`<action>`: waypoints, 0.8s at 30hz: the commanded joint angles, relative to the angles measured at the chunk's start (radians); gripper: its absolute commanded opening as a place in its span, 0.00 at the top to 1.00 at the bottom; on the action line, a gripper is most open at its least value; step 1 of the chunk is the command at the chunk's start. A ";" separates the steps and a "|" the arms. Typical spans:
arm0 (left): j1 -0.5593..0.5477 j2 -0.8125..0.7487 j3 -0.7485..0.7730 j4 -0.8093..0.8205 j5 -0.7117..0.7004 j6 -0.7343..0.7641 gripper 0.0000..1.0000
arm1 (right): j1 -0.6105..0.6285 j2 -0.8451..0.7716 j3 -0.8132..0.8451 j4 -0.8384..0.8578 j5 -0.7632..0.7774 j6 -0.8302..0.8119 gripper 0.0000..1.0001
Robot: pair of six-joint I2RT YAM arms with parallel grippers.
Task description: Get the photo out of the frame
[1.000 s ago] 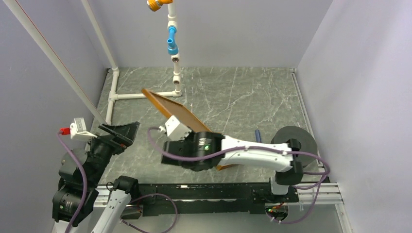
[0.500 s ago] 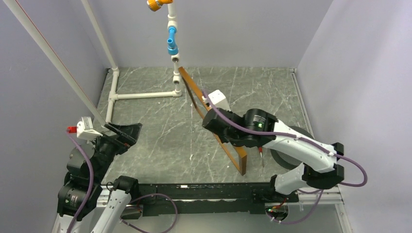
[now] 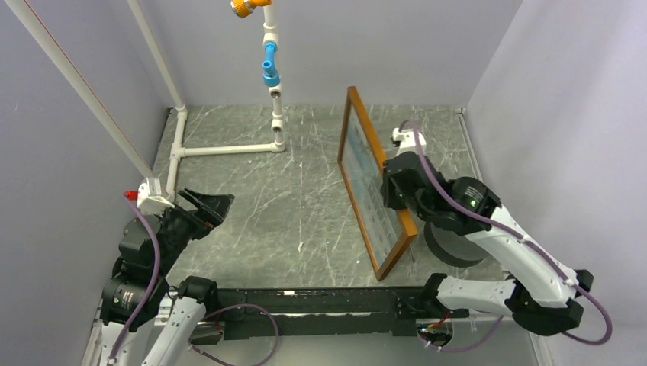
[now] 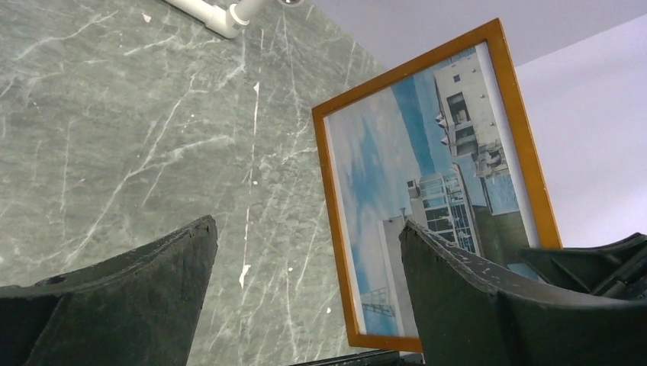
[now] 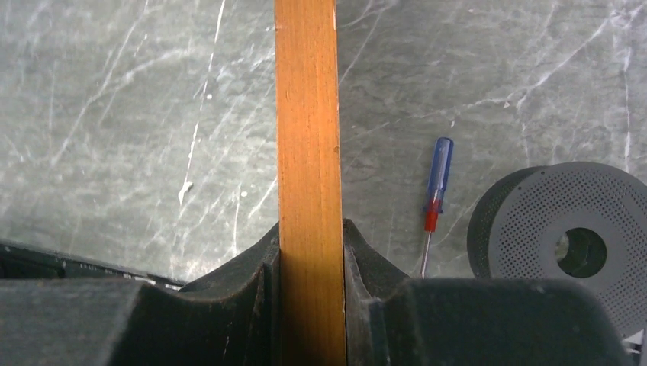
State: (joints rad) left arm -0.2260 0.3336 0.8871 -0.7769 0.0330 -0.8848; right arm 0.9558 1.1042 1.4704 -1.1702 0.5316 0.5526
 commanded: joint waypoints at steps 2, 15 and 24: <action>-0.001 0.008 -0.002 0.052 0.036 -0.007 0.08 | -0.165 -0.043 -0.142 0.142 -0.096 -0.004 1.00; -0.001 0.006 -0.020 0.046 0.060 -0.002 0.08 | -0.611 -0.054 -0.340 0.475 -0.479 -0.075 1.00; -0.001 0.018 -0.041 0.062 0.085 -0.002 0.08 | -0.836 0.008 -0.499 0.703 -0.762 -0.082 1.00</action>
State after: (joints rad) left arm -0.2260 0.3378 0.8494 -0.7654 0.0906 -0.8852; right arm 0.1802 1.0626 1.0737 -0.5613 -0.0948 0.5243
